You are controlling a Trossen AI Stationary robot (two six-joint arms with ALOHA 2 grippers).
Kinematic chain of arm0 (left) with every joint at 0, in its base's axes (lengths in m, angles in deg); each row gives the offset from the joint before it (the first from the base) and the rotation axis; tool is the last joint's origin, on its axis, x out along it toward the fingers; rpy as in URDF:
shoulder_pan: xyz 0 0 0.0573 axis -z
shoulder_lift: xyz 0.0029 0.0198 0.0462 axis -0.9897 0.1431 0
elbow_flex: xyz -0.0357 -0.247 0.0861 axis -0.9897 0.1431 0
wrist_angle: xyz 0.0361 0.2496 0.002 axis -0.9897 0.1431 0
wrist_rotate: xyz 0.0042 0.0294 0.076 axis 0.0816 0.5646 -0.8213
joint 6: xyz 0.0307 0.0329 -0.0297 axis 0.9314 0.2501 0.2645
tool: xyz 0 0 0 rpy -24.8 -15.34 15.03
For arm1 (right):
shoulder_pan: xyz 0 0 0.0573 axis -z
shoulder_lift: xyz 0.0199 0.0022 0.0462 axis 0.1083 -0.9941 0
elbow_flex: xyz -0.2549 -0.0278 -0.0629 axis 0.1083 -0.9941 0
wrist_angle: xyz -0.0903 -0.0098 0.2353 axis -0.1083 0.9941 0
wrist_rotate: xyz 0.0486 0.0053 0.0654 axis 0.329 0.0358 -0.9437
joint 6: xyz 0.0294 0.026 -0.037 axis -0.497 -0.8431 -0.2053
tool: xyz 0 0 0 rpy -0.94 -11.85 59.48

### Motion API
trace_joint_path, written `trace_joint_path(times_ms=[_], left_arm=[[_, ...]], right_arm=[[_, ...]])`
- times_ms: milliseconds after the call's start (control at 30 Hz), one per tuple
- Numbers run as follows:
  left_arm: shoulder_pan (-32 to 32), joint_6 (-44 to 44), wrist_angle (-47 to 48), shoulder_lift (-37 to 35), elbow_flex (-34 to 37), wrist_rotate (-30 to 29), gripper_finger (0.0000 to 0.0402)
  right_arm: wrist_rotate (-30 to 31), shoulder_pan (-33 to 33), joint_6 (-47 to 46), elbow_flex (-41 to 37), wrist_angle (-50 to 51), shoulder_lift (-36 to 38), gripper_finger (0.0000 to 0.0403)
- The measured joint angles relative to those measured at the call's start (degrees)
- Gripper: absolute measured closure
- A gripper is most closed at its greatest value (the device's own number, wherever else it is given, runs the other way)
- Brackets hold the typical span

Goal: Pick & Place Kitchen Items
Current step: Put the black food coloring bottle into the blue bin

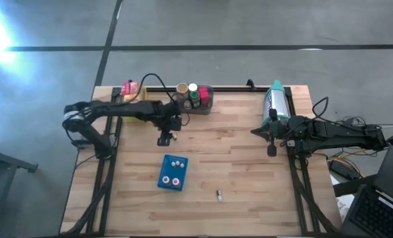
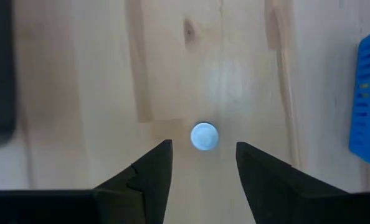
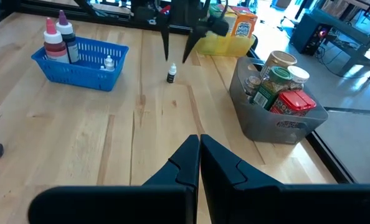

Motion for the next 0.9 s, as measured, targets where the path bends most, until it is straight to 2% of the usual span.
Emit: trace_joint_path(times_ms=[433, 900], left_arm=[[1.06, 0.55, -2.07, 3.27, 0.00, 0.04, 0.0242], [1.08, 0.35, -2.64, 5.57, 0.00, 0.35, 0.0243]], right_arm=[[0.00, 0.00, -0.03, 0.00, 0.01, -0.01, 0.0394], [0.00, 0.00, 0.00, 0.00, 0.01, -0.01, 0.0394]])
